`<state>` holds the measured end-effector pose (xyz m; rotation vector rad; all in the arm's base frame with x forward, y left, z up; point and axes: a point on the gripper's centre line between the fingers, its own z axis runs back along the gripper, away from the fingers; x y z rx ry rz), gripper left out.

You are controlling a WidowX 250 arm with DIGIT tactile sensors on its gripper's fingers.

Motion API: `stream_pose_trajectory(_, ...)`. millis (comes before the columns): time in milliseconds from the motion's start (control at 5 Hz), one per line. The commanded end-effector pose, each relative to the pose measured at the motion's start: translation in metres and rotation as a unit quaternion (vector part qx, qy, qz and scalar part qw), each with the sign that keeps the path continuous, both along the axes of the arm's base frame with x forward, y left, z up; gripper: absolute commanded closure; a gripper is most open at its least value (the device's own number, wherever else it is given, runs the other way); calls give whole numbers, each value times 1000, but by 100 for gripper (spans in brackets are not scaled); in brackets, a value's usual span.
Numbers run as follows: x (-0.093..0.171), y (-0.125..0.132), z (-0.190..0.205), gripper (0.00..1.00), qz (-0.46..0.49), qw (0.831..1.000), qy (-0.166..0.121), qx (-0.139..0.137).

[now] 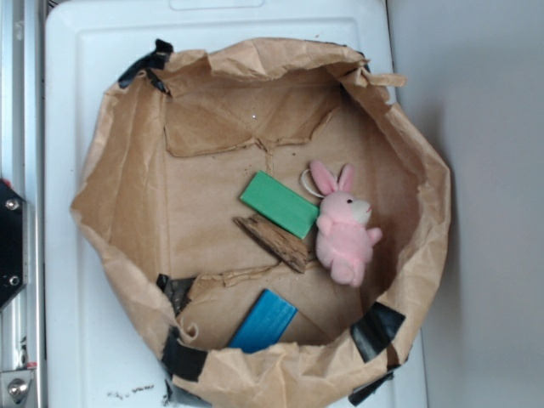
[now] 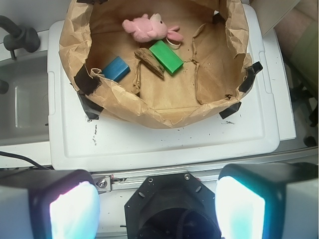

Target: Grab the blue block.

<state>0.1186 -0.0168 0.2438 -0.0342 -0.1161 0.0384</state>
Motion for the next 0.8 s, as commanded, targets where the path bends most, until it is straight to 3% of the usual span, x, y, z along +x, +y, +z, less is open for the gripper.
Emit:
stream_pose_trajectory(0,0,0,0,0,0,1000,0,0)
stream_pose_trajectory(200,39,-15,4,0,56,998,18,-31)
stream_pose_trajectory(600,101,-18,-15,0,118,993,20,-20)
